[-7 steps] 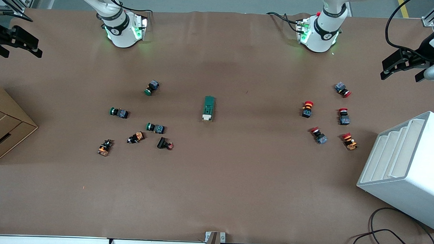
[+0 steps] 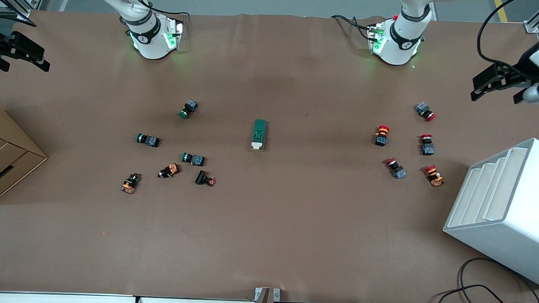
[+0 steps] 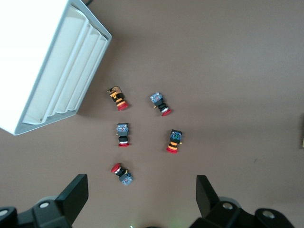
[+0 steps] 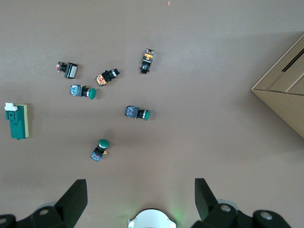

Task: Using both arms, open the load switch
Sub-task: 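Move the left gripper over the green load switch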

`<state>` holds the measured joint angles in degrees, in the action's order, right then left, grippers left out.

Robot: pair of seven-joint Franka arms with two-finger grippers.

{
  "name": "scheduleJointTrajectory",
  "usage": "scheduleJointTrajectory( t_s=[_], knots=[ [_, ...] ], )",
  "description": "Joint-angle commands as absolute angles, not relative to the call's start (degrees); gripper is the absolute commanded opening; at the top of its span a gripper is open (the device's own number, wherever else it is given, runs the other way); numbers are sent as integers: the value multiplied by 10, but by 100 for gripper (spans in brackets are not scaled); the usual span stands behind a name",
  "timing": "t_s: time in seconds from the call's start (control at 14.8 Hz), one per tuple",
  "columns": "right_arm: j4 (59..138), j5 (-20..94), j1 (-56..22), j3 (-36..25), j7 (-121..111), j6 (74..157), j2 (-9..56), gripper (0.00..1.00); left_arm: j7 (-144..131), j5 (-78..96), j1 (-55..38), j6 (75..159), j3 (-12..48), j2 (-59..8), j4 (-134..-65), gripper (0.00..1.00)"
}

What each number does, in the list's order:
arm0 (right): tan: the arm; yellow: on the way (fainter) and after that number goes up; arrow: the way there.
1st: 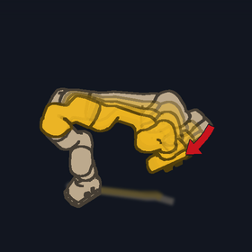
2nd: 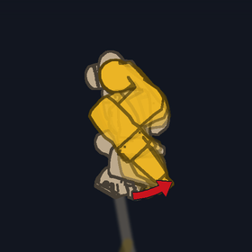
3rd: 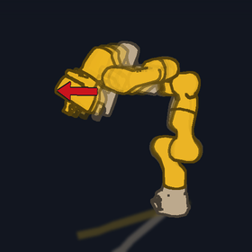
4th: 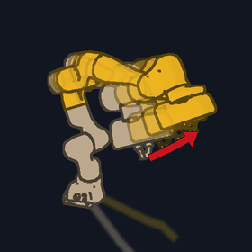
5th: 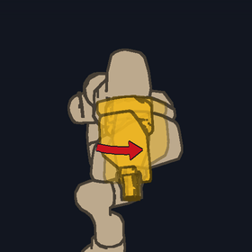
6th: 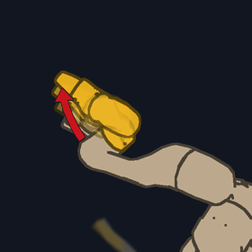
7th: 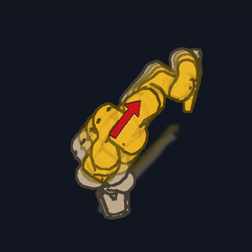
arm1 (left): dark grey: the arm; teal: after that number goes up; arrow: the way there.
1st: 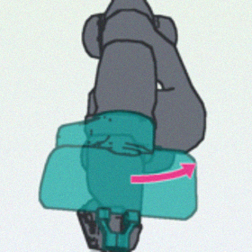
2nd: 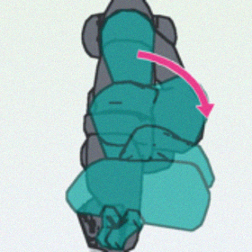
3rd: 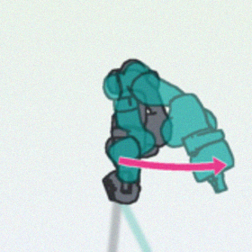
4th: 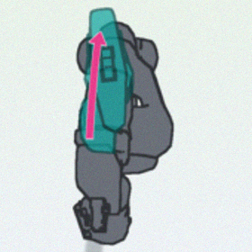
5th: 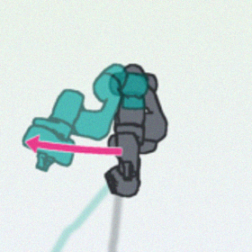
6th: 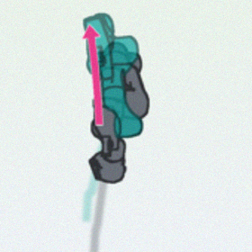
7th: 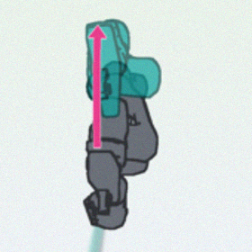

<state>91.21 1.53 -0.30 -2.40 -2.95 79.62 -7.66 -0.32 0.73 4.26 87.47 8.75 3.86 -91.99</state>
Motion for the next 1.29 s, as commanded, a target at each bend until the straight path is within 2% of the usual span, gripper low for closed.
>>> scheduleJointTrajectory(
  t_s=[0.0, 0.41, 0.61, 0.75, 0.95, 1.22],
  knots=[
    [928, 18, -12, -26, -29, 799, -92, 100, -37, -2, 36, 917, 126, 6, -927, 100],
    [919, 7, -13, -27, -36, 794, -90, 100, -181, -1, 21, 1106, 263, -4, -1057, 100],
    [908, 1, -11, -28, -34, 789, -84, 100, -303, -24, -11, 1224, 329, -44, -1110, 100],
    [906, -11, -12, -28, -32, 790, -72, 100, -412, -78, -70, 1301, 335, -72, -1144, 100],
    [904, -12, -7, -29, -30, 802, -45, 100, -566, -167, -143, 1353, 335, -141, -1143, 100],
    [891, -39, -6, -40, -36, 833, 43, 100, -755, -336, -224, 1418, 335, -240, -1134, 100]
  ],
)
